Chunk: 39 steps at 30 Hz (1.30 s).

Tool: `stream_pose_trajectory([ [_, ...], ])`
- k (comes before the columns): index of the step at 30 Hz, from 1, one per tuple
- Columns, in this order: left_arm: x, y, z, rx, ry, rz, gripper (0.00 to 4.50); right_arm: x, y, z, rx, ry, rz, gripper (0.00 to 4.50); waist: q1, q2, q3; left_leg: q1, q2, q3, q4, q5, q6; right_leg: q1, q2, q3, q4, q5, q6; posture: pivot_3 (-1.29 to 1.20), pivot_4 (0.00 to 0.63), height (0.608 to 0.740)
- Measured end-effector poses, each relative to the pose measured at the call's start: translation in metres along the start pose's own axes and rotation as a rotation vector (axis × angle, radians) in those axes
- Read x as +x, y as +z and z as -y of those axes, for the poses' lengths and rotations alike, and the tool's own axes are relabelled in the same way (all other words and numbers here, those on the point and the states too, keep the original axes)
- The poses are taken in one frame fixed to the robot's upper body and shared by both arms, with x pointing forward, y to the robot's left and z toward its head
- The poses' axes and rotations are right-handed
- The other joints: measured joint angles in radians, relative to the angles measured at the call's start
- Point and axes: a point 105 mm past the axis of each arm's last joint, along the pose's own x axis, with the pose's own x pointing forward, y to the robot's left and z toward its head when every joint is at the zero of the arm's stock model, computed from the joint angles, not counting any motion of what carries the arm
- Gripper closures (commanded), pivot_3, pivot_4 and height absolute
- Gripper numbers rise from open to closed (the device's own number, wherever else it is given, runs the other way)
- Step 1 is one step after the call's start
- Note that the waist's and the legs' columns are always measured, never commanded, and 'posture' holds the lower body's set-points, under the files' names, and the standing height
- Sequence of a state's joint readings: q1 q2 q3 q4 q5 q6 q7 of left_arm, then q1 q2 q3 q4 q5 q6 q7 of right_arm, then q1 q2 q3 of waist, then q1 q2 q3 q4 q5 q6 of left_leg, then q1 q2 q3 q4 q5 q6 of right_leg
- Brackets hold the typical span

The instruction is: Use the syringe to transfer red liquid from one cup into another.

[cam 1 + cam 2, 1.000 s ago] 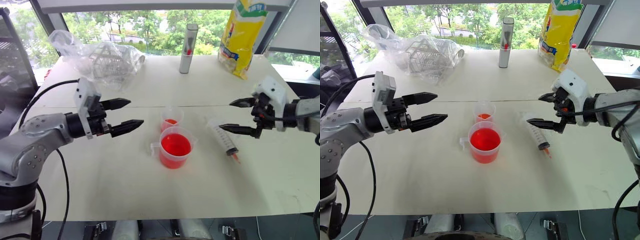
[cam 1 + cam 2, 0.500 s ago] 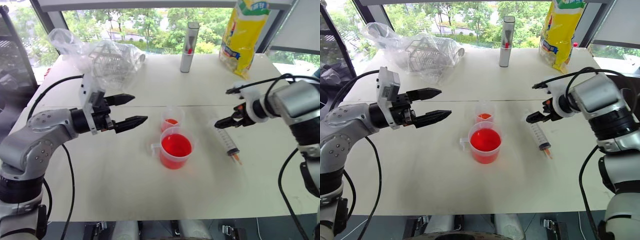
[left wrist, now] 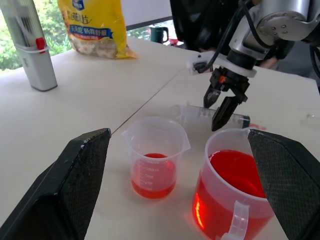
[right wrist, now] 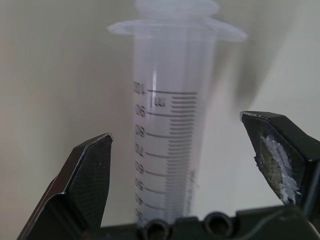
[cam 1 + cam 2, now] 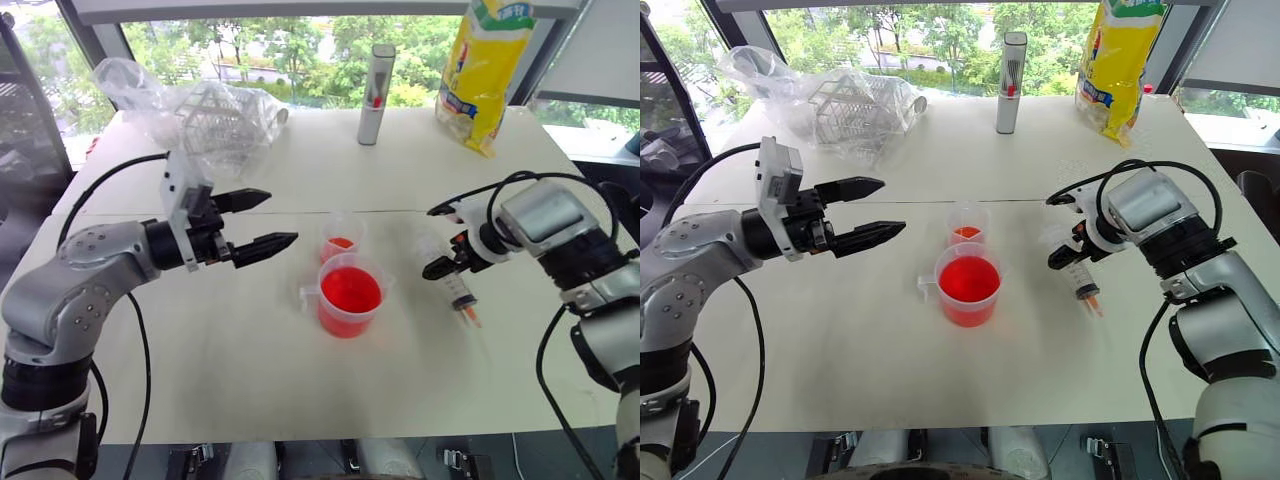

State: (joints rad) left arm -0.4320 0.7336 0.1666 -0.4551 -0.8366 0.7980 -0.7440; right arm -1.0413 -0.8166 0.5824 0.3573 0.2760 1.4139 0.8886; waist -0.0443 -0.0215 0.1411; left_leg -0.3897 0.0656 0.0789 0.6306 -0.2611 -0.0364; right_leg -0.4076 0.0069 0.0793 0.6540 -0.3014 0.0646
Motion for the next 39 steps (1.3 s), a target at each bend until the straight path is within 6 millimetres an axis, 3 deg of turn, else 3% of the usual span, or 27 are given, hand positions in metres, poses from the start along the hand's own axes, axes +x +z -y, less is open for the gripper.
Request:
stream_pose_trajectory([
  [4,0.0,0.0,-0.001,0.0,0.008,0.001,0.0,0.004,-0.001,0.002,0.01,-0.004,-0.01,2.87,0.001,0.0,0.0,0.0,0.0,0.0,0.0,0.0,0.0,0.0,0.0,0.0,0.0,0.0,0.0,0.0,0.15,0.74],
  [5,0.0,0.0,-0.001,0.0,0.009,0.001,0.0,0.004,-0.001,0.002,0.013,-0.003,-0.01,3.1,0.001,-0.001,0.0,0.0,0.0,0.0,0.0,0.0,0.0,0.0,0.0,0.0,0.0,0.0,0.0,0.0,0.15,0.74],
  [11,0.001,0.002,0.0,0.01,0.011,0.005,0.0,0.004,-0.001,0.002,0.018,-0.004,-0.007,3.1,0.001,-0.001,0.0,0.0,0.0,0.0,0.001,0.0,0.0,0.001,-0.001,0.0,0.0,0.0,0.0,0.0,0.15,0.74],
  [14,0.003,0.009,0.0,0.029,0.004,0.018,0.0,-0.006,0.008,0.005,0.013,-0.021,0.058,3.1,0.001,0.0,0.0,-0.001,0.0,0.0,0.001,0.0,0.0,0.0,0.0,0.0,0.0,0.0,0.0,0.0,0.15,0.74],
  [17,0.007,0.018,-0.003,0.044,-0.005,0.044,0.0,-0.031,0.031,0.007,-0.056,-0.046,0.228,3.1,0.002,0.0,0.0,-0.001,-0.001,0.0,0.0,0.0,0.0,0.0,0.0,-0.001,0.0,0.0,0.0,0.0,0.15,0.74],
  [20,0.011,0.029,-0.007,0.048,-0.019,0.082,0.0,-0.076,0.062,0.006,-0.173,-0.088,0.499,3.1,0.003,0.0,0.0,-0.001,-0.001,-0.001,0.0,0.0,0.0,0.0,0.0,-0.002,0.0,0.0,0.0,0.0,0.15,0.74],
  [22,0.016,0.037,-0.008,0.05,-0.051,0.106,0.0,-0.106,0.076,-0.004,-0.305,-0.107,0.701,3.1,0.003,0.0,0.0,-0.001,-0.001,-0.001,0.0,0.0,0.0,0.001,0.0,-0.002,-0.001,0.0,0.0,0.0,0.15,0.74],
  [25,0.021,0.054,-0.012,0.072,-0.1,0.144,0.0,-0.14,0.085,-0.045,-0.459,-0.002,1.0,3.1,0.001,0.0,0.0,0.0,0.0,-0.001,-0.001,0.0,0.0,0.001,0.001,-0.003,0.0,0.0,0.0,0.0,0.15,0.74],
  [29,0.027,0.074,-0.011,0.111,-0.174,0.184,0.0,-0.172,0.073,-0.098,-0.546,0.237,1.326,3.1,0.001,0.0,0.0,0.001,0.0,-0.002,0.0,0.0,-0.001,0.003,0.001,-0.004,0.001,0.0,0.0,0.0,0.15,0.74],
  [33,0.032,0.079,-0.008,0.125,-0.249,0.178,0.0,-0.155,0.054,-0.122,-0.483,0.427,1.385,3.1,0.002,0.0,0.0,0.002,0.0,-0.001,0.001,0.0,-0.001,0.004,0.0,-0.004,0.002,0.0,0.0,0.0,0.15,0.74],
  [39,0.036,0.082,-0.003,0.135,-0.319,0.164,0.0,-0.134,0.042,-0.134,-0.457,0.479,1.381,3.1,0.0,0.0,0.0,0.002,0.0,-0.001,0.001,0.0,-0.001,0.004,0.001,-0.004,0.002,0.0,0.0,0.0,0.15,0.74],
])
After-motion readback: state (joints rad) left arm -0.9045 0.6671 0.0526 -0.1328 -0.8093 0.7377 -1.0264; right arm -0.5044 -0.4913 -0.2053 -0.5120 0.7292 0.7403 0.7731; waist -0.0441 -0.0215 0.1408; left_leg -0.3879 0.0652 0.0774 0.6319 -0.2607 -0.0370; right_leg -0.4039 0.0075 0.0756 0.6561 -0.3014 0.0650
